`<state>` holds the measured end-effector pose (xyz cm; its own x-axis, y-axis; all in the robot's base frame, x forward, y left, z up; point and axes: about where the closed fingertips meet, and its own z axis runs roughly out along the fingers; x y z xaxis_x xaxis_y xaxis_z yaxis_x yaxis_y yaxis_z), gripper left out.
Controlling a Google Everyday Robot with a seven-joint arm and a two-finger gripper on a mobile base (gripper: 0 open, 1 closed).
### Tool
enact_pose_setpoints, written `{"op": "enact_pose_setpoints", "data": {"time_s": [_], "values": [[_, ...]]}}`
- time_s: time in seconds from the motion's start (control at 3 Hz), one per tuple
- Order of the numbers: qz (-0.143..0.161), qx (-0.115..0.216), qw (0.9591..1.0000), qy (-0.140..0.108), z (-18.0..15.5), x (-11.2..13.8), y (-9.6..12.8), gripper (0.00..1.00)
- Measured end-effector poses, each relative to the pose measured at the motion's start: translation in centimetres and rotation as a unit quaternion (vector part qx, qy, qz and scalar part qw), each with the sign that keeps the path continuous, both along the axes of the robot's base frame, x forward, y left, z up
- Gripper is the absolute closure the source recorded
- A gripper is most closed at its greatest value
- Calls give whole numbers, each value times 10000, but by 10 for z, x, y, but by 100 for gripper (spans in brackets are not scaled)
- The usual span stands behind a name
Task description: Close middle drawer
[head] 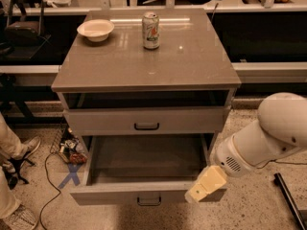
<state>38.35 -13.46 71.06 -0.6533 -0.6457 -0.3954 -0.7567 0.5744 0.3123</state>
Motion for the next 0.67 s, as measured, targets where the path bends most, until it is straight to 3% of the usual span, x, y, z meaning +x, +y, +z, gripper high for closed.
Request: {"op": "enact_pose_setpoints", "data": {"time_s": [0.33, 0.67], "values": [[-347, -53, 9988, 341, -62, 3, -11, 0], [-699, -217, 9947, 720, -121, 4, -24, 0]]}}
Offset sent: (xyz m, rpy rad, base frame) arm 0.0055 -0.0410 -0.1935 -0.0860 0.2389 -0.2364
